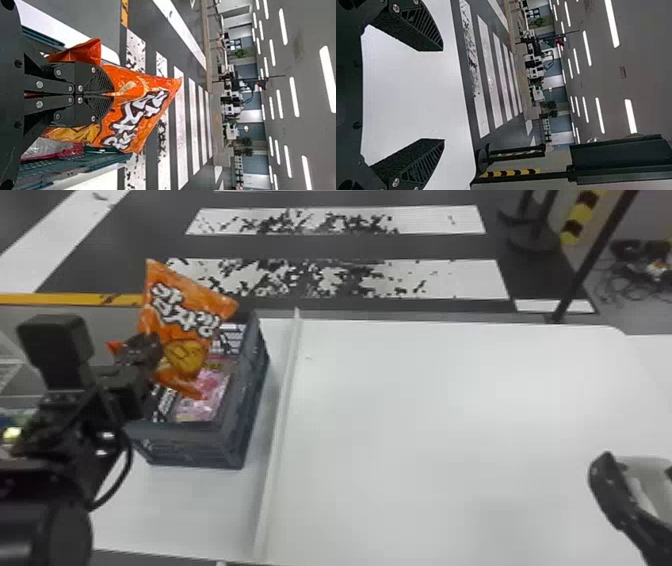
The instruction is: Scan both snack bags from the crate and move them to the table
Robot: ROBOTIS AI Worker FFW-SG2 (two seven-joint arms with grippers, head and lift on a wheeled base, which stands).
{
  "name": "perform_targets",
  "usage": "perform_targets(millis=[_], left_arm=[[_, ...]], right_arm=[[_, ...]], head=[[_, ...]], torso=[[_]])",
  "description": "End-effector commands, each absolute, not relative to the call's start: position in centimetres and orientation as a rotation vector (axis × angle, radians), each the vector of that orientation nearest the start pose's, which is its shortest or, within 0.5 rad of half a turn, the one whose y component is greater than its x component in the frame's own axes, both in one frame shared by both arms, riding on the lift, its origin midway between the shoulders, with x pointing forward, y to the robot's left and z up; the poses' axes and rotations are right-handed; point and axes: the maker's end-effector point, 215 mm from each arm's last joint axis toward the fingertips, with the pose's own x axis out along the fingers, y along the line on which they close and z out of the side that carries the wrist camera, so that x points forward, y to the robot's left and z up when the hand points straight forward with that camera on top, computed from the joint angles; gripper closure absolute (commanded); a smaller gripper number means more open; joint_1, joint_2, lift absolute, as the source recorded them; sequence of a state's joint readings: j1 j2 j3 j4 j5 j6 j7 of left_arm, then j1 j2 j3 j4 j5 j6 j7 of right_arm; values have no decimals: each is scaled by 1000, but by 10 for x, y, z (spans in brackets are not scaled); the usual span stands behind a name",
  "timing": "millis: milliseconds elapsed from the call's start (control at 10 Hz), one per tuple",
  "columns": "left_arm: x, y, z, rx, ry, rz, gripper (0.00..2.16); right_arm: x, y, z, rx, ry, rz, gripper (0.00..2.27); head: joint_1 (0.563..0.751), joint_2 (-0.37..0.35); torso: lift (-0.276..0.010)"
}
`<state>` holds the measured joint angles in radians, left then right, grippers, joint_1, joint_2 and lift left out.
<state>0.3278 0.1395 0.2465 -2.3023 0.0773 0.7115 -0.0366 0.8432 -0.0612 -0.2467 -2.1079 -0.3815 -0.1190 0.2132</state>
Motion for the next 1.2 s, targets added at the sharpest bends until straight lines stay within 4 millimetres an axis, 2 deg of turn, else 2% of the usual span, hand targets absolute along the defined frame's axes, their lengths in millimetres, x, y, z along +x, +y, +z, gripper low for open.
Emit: perform_targets(millis=[0, 100, 300, 400, 500, 600, 700, 900, 1000, 1100], left_arm=[[464, 352, -265, 136, 219, 135, 2135], [456, 345, -244, 145, 192, 131, 2135], [437, 319, -222, 137, 197, 88, 2135], [430, 295, -219, 94, 209, 26, 2135], [425, 263, -221, 36, 224, -56, 2135], [422, 229, -225, -2, 233, -120, 2135], [417, 189, -237, -42, 259, -208, 2138], [404, 106, -273, -121, 321, -393, 2135], [399, 71, -288, -159, 326, -470, 2135], [395, 36, -307, -187, 340, -532, 2135]], right_arm=[[332, -323, -377, 174, 129, 3, 113], [334, -322, -378, 175, 132, 5, 113], [340, -326, -377, 168, 132, 2, 113], [342, -330, -373, 164, 123, -6, 113], [343, -335, -369, 160, 115, -12, 113], [343, -336, -366, 161, 108, -17, 113], [343, -338, -362, 160, 100, -21, 113], [342, -350, -356, 158, 90, -42, 113], [341, -356, -350, 162, 76, -54, 113], [342, -360, -343, 158, 63, -63, 113]], head=[[695, 54], [695, 47], [695, 32], [695, 12], [695, -26], [695, -77], [695, -107], [695, -228], [695, -305], [695, -346]], torso=[[-87], [-87], [-87], [-87], [-87], [-87], [-87], [-87], [-87], [-87]])
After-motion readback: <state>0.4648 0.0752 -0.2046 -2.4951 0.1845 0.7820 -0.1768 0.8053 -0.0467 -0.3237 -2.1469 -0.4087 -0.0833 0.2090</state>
